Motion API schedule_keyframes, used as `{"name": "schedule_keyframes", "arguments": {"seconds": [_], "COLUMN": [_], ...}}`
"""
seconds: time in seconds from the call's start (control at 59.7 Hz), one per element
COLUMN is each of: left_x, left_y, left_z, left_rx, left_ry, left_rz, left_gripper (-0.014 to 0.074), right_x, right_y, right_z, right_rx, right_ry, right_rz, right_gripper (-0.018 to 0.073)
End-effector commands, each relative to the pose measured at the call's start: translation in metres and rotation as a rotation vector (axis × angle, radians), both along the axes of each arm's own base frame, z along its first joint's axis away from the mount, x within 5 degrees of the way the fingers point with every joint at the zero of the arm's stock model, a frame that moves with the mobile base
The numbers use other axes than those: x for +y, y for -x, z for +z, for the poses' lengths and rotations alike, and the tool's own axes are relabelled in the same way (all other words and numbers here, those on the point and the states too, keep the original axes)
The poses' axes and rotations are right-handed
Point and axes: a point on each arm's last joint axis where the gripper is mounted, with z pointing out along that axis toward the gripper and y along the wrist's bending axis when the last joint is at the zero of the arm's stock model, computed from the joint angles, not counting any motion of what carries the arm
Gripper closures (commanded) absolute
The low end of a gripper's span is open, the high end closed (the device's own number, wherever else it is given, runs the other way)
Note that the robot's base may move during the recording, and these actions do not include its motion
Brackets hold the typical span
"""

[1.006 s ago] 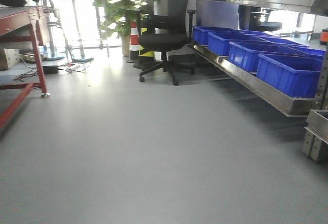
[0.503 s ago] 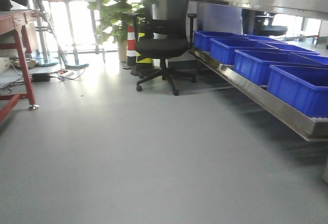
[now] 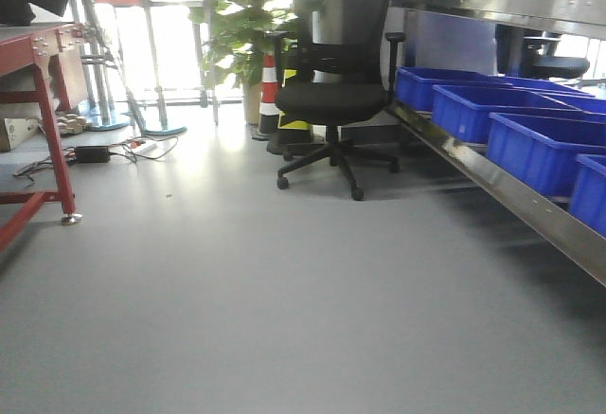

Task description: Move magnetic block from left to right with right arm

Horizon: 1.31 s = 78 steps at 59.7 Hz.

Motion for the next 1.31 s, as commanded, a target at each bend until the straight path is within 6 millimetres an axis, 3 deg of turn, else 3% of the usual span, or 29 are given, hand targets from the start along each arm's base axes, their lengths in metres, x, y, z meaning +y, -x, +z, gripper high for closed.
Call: {"name": "schedule_keyframes", "arguments": {"seconds": [0.0, 1.291], "left_x": [-0.0006, -0.0004], "left_y": [0.0016, 0.0016], "left_z": [0.0062, 0.0062], "left_rx": [-0.096, -0.097], "left_ry": [0.011, 0.010], "left_rz": [-0.012, -0.008], "left_gripper": [0.0712, 0.0712], "right_x": [0.0007, 0.0007], "right_y": [-0.0010, -0.0010], "right_z": [0.0149, 0.0147], "right_rx": [-0.093, -0.091], "right_ry": [-0.005, -0.004], "right_rz": [0.000, 0.000], "right_gripper": [0.0330, 0.0330]}}
